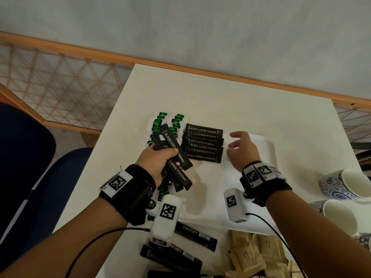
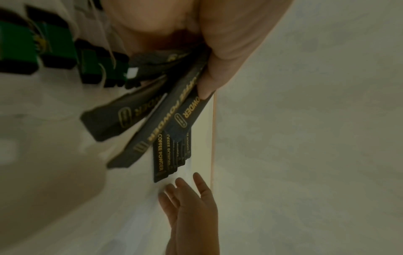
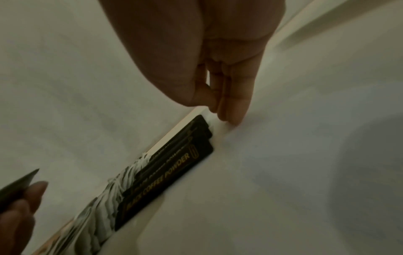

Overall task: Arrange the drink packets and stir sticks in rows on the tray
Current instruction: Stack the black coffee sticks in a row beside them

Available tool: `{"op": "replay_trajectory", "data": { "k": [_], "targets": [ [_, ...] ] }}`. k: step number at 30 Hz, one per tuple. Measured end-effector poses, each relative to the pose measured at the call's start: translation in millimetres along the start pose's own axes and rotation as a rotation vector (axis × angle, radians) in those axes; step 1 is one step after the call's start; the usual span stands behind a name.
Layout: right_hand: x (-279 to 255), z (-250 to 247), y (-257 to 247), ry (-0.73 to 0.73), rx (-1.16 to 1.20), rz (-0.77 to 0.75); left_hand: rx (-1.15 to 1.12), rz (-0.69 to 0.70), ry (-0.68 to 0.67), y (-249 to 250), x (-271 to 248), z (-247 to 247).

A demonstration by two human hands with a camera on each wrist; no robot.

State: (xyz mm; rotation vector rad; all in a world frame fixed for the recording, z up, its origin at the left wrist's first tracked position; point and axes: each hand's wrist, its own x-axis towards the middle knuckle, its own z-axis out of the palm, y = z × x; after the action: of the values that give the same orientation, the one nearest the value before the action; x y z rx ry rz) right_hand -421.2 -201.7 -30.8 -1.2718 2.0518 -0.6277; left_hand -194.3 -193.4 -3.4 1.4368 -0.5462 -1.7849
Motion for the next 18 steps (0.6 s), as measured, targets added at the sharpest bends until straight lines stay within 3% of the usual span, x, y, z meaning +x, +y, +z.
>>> {"op": "replay_trajectory", "data": {
  "k": [3, 18],
  "targets": [
    [-1.9, 3.6, 5.6, -0.020, 0.062, 0.053, 0.006, 0.004, -0.006, -1.1, 0.3, 1.4],
    [5.7, 7.9, -9.4, -0.026, 0.090, 0.039, -0.019, 0.010, -0.055, -4.0, 2.6, 0.1]
  ]
}}
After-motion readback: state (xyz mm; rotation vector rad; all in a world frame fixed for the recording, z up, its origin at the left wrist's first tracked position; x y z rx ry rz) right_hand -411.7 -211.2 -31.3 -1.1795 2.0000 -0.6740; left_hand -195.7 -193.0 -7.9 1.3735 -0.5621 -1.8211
